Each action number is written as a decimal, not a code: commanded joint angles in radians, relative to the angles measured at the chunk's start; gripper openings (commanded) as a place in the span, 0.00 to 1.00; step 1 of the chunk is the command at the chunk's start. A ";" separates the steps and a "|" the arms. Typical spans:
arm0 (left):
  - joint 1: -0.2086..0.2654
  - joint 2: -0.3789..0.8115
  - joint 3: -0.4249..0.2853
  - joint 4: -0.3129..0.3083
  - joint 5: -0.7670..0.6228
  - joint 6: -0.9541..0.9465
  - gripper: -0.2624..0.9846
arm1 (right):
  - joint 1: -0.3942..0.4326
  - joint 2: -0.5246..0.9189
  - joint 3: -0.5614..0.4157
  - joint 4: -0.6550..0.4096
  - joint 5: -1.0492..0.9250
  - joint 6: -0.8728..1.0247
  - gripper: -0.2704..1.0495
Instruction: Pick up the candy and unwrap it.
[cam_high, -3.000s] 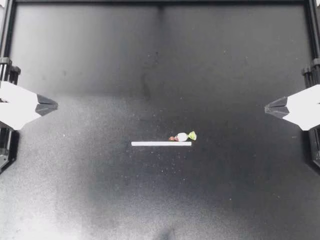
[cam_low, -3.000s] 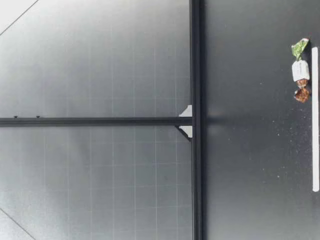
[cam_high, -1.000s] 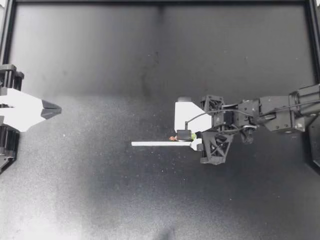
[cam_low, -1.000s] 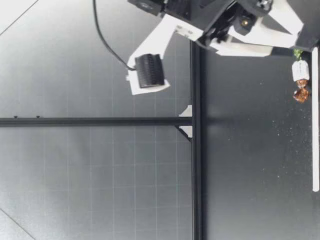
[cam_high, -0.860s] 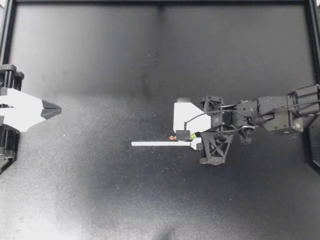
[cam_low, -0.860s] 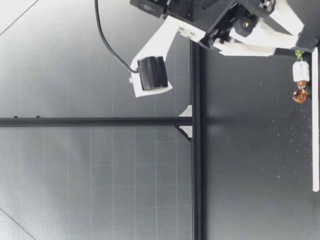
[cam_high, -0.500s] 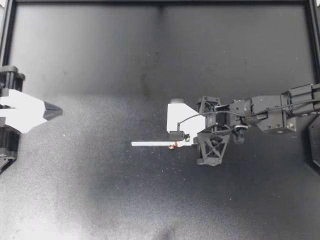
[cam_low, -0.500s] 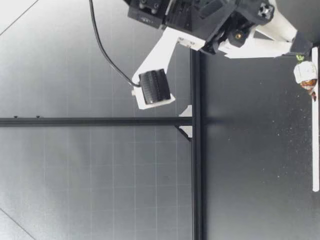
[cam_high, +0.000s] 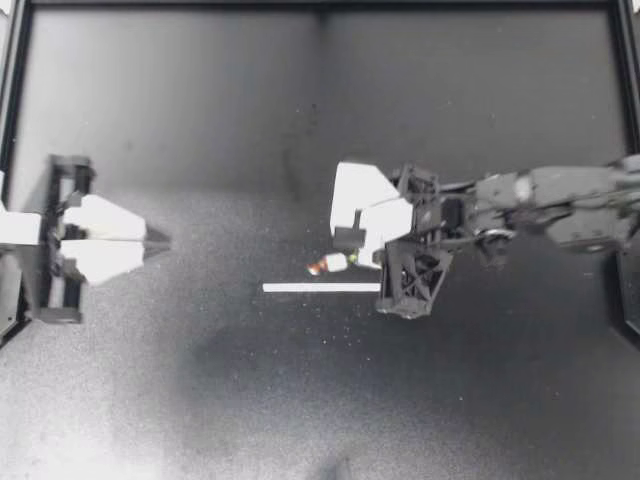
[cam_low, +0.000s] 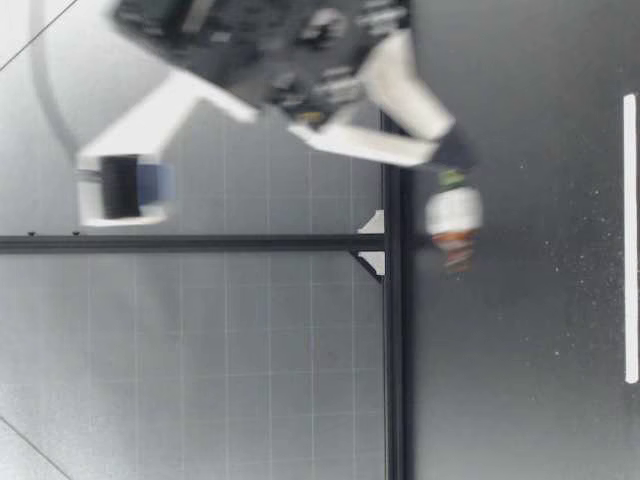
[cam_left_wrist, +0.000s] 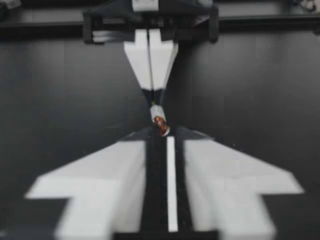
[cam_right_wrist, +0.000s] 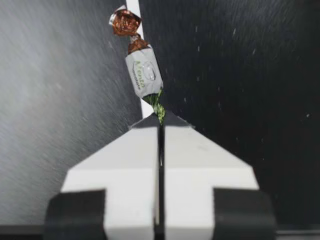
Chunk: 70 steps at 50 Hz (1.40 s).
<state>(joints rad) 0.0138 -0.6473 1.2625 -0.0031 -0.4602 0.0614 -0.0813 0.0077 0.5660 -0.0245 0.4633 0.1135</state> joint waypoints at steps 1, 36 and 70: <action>0.002 0.044 -0.029 0.000 -0.058 0.009 0.52 | -0.006 -0.058 -0.043 0.011 0.011 0.029 0.07; 0.002 0.351 -0.209 -0.002 -0.146 0.163 0.58 | 0.028 -0.069 -0.167 0.029 0.089 0.109 0.07; 0.002 0.431 -0.273 0.000 -0.144 0.181 0.56 | 0.029 -0.067 -0.183 0.029 0.061 0.112 0.07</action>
<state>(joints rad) 0.0123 -0.2102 1.0124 -0.0031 -0.5998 0.2439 -0.0568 -0.0399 0.4080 0.0046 0.5338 0.2240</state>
